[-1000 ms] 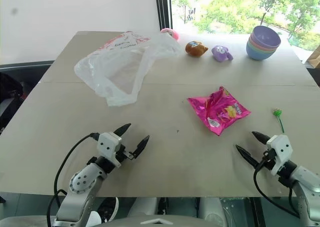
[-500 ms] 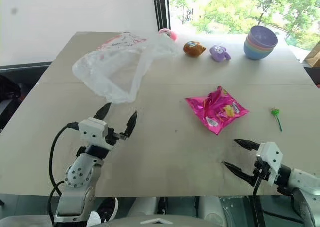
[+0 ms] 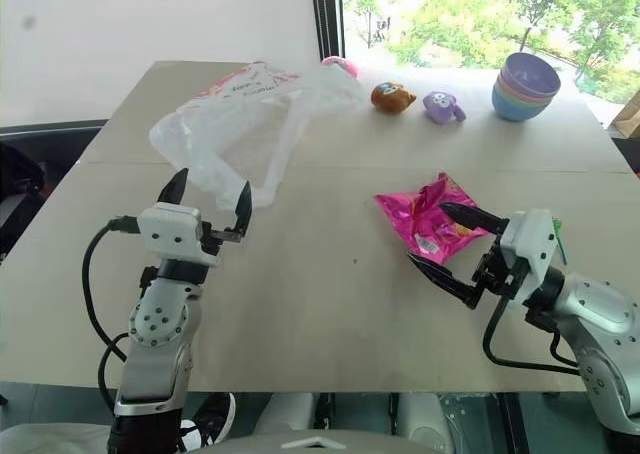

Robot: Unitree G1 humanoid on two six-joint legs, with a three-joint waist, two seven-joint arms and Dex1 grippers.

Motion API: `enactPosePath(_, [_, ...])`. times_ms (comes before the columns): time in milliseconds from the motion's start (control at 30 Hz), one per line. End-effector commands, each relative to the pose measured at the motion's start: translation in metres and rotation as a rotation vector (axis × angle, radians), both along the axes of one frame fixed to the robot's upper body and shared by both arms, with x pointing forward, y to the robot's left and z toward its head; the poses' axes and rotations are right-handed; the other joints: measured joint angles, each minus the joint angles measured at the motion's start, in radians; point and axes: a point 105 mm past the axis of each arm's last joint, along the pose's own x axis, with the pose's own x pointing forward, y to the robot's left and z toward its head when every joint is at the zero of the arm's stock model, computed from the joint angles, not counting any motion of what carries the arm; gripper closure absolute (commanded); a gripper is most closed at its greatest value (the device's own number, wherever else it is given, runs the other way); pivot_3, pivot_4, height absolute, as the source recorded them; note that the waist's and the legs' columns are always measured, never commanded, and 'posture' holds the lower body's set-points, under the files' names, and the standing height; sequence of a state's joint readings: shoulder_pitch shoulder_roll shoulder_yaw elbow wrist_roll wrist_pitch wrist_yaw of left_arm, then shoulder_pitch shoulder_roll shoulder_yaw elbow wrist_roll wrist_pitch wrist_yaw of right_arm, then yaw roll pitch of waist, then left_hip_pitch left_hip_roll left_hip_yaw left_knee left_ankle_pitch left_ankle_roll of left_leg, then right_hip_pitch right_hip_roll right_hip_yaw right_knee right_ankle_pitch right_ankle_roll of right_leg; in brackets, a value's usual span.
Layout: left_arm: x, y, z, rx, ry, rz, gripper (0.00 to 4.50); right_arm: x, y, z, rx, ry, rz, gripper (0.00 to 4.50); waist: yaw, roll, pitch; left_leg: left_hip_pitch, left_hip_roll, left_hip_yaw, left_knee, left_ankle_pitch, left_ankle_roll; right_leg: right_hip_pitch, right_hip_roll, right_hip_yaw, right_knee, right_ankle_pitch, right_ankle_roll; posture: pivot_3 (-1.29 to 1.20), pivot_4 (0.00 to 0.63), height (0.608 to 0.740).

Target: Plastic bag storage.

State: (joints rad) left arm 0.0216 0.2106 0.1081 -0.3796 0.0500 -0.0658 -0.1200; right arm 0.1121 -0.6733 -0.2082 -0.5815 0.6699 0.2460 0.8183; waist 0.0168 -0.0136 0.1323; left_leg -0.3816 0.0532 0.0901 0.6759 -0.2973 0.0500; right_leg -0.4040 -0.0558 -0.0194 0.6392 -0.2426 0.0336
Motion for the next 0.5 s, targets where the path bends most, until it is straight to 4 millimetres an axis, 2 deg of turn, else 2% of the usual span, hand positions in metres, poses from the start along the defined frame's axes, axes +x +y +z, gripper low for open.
enactPosePath(33, [0.0147, -0.0016, 0.0101, -0.028, -0.034, 0.026, 0.00, -0.0004, 0.0000, 0.0044, -0.002, -0.035, -0.010, 0.10, 0.001, -0.001, 0.000, 0.000, 0.000, -0.001, 0.000, 0.000, 0.000, 0.000, 0.000, -0.001, 0.000, 0.000, 0.000, 0.00, 0.150, 0.740])
enactPosePath(133, [0.0214, -0.0031, 0.0136, -0.055, -0.044, 0.024, 0.00, 0.0018, -0.0017, 0.0043, -0.004, -0.040, -0.025, 0.10, -0.003, -0.001, 0.001, 0.000, -0.001, -0.001, 0.002, 0.000, 0.000, 0.000, 0.000, 0.000, 0.002, 0.000, 0.000, 0.00, 0.150, 0.740])
enactPosePath(233, [0.0225, -0.0028, 0.0162, -0.072, -0.053, 0.022, 0.74, 0.0032, -0.0022, 0.0030, -0.010, -0.046, -0.030, 0.00, -0.004, -0.001, 0.001, 0.001, -0.001, 0.000, 0.002, 0.000, 0.000, 0.000, 0.001, 0.001, 0.002, 0.000, 0.000, 0.00, 0.150, 0.740])
enactPosePath(300, [0.0219, -0.0016, 0.0169, -0.080, -0.053, 0.019, 1.63, 0.0045, -0.0018, 0.0038, -0.007, -0.054, -0.034, 0.00, -0.003, -0.001, 0.001, 0.001, 0.000, 0.000, 0.002, 0.000, 0.000, 0.000, 0.001, 0.001, 0.002, 0.000, 0.000, 0.00, 0.150, 0.740])
enactPosePath(467, [0.0215, 0.0033, 0.0174, -0.087, -0.050, 0.020, 4.22, 0.0048, -0.0028, 0.0028, 0.001, -0.054, -0.031, 0.00, -0.003, -0.001, 0.001, 0.000, 0.000, 0.000, 0.002, 0.000, 0.000, 0.000, 0.001, 0.001, 0.002, 0.000, 0.000, 0.00, 0.150, 0.740])
enactPosePath(500, [0.0215, 0.0043, 0.0176, -0.089, -0.049, 0.018, 4.39, 0.0051, -0.0055, -0.0010, -0.021, -0.041, -0.035, 0.00, -0.003, -0.001, 0.001, 0.000, 0.000, 0.000, 0.002, 0.000, 0.000, 0.000, 0.001, 0.001, 0.002, 0.000, 0.000, 0.00, 0.150, 0.740])
